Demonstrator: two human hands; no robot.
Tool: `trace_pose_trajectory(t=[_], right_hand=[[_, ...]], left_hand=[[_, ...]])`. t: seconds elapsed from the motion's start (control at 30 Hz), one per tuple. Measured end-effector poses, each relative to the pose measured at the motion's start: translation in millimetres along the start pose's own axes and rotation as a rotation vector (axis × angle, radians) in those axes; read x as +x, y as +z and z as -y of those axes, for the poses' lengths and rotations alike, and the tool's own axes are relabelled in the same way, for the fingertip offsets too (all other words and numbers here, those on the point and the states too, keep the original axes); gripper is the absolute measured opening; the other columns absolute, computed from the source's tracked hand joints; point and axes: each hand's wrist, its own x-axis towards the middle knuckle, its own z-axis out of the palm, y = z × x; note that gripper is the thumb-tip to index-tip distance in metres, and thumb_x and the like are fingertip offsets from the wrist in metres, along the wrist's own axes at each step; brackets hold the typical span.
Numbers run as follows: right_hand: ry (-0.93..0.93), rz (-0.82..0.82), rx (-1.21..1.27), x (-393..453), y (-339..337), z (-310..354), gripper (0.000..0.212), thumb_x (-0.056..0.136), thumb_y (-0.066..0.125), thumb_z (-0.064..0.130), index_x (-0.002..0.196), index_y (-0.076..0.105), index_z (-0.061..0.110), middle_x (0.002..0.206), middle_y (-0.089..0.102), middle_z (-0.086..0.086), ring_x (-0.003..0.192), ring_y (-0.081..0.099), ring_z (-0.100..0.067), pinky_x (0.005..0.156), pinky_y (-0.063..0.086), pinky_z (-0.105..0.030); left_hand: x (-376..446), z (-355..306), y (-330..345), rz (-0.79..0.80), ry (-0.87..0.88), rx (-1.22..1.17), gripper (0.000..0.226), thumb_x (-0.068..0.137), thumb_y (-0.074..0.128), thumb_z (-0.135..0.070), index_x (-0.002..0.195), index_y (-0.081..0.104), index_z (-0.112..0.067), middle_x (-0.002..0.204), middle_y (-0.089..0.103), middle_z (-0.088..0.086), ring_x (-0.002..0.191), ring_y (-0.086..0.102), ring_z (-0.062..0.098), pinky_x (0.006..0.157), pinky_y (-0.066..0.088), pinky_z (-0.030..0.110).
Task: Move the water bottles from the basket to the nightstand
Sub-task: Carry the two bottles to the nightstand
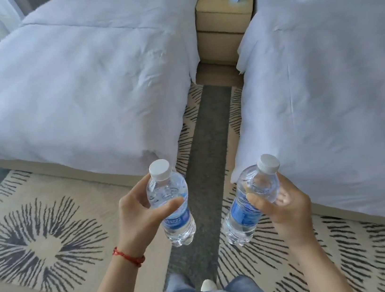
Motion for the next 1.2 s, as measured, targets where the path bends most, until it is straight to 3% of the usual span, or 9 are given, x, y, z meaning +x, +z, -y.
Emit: trace_pose_trajectory(t=[0.37, 0.6, 0.77, 0.9, 1.07, 1.2], right_hand=[[0.072, -0.123, -0.034, 130, -1, -19, 0.038, 0.058, 0.076, 0.038, 0.094, 0.069, 0.027, 0.088, 0.073, 0.009, 0.083, 0.068, -0.006, 0.068, 0.052, -0.017], [0.108, -0.176, -0.099, 278, 28, -26, 0.048, 0.051, 0.077, 0.043, 0.097, 0.067, 0.032, 0.091, 0.073, 0.011, 0.087, 0.068, -0.009, 0.077, 0.053, -0.030], [0.113, -0.196, -0.130, 383, 41, -23, 0.063, 0.048, 0.076, 0.051, 0.106, 0.065, 0.031, 0.097, 0.072, 0.011, 0.094, 0.066, -0.007, 0.071, 0.055, -0.020], [0.110, -0.221, -0.139, 456, 42, -23, 0.067, 0.047, 0.076, 0.051, 0.110, 0.064, 0.029, 0.102, 0.071, 0.007, 0.096, 0.066, -0.010, 0.074, 0.056, -0.025], [0.081, -0.244, -0.143, 559, 26, -31, 0.055, 0.048, 0.075, 0.050, 0.101, 0.065, 0.038, 0.093, 0.072, 0.015, 0.090, 0.067, -0.006, 0.070, 0.054, -0.019], [0.058, -0.218, -0.141, 644, 12, -36, 0.052, 0.049, 0.075, 0.049, 0.099, 0.064, 0.040, 0.096, 0.072, 0.011, 0.094, 0.067, -0.012, 0.074, 0.055, -0.027]], left_hand=[[151, 16, 45, 0.109, -0.001, -0.017, 0.046, 0.051, 0.078, -0.039, 0.095, 0.065, -0.034, 0.089, 0.072, -0.020, 0.084, 0.069, 0.007, 0.064, 0.052, 0.013], [307, 30, 70, 0.160, 0.007, 0.018, 0.040, 0.052, 0.077, -0.042, 0.090, 0.065, -0.041, 0.088, 0.071, -0.023, 0.082, 0.068, 0.003, 0.062, 0.051, 0.011], [424, 24, 81, 0.183, 0.035, 0.034, 0.042, 0.053, 0.076, -0.042, 0.093, 0.064, -0.037, 0.088, 0.071, -0.026, 0.084, 0.067, 0.001, 0.062, 0.050, 0.010], [501, 24, 100, 0.181, 0.054, 0.043, 0.042, 0.053, 0.075, -0.042, 0.093, 0.064, -0.037, 0.088, 0.070, -0.026, 0.083, 0.067, 0.000, 0.063, 0.051, 0.010], [586, 37, 139, 0.158, 0.026, 0.018, 0.046, 0.050, 0.077, -0.039, 0.095, 0.066, -0.035, 0.089, 0.072, -0.020, 0.083, 0.068, 0.004, 0.064, 0.052, 0.013], [653, 42, 182, 0.162, 0.035, 0.024, 0.041, 0.053, 0.076, -0.037, 0.093, 0.066, -0.036, 0.087, 0.071, -0.024, 0.082, 0.067, 0.000, 0.062, 0.050, 0.009]])
